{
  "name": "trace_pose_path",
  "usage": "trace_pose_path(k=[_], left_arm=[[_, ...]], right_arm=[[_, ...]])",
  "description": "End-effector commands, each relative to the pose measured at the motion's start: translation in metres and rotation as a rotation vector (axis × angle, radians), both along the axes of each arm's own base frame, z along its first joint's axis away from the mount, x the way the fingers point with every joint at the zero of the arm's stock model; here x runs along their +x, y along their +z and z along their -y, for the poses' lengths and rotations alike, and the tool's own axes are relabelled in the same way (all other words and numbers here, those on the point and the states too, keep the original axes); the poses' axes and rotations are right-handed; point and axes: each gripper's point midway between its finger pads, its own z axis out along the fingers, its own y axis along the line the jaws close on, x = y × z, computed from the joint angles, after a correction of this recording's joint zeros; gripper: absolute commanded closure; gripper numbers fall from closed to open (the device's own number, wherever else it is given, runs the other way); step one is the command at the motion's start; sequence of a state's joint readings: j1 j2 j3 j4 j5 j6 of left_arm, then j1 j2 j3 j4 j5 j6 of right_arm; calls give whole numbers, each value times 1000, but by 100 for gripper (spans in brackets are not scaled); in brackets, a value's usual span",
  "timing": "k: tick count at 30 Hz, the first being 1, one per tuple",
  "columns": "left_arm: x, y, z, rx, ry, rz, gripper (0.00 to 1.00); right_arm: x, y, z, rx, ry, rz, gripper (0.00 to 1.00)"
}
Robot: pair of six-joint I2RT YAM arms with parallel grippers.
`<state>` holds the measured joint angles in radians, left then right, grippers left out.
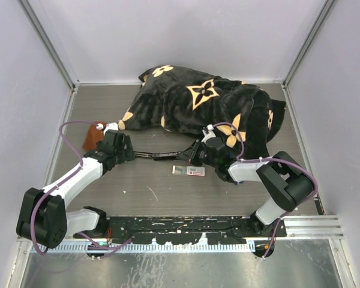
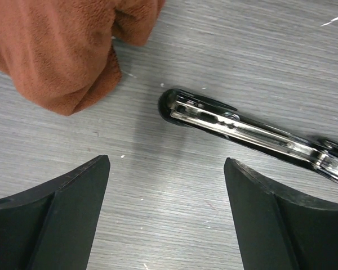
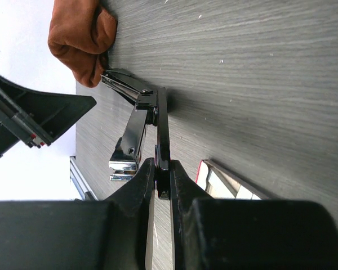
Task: Load the staples into the stapler
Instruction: Open the stapler at the center of the board.
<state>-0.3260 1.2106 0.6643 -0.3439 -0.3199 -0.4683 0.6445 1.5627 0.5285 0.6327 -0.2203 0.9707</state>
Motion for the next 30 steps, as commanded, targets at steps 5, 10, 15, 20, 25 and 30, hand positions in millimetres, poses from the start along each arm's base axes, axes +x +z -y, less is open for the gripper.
trace_pose_path(k=[5,10,15,20,25,30], left_arm=[[29,46,44,-179,-184,215,10],[32,41,54,-219,-198,192,9],[34,35,58,-236,-211,178,8],[39,26,59,-234,-213,151,7],[48,14,60,-246,-211,128,6],[57,9,60,-254,-212,134,6]], right_arm=[[29,14,-12,28,64,53,100],[38,4,-24,-14,129,28,100],[42,-6,-31,-20,152,-3,100],[46,-15,-26,-49,124,-23,95],[48,-21,-19,-73,96,-36,77],[48,-22,-12,-87,75,-35,63]])
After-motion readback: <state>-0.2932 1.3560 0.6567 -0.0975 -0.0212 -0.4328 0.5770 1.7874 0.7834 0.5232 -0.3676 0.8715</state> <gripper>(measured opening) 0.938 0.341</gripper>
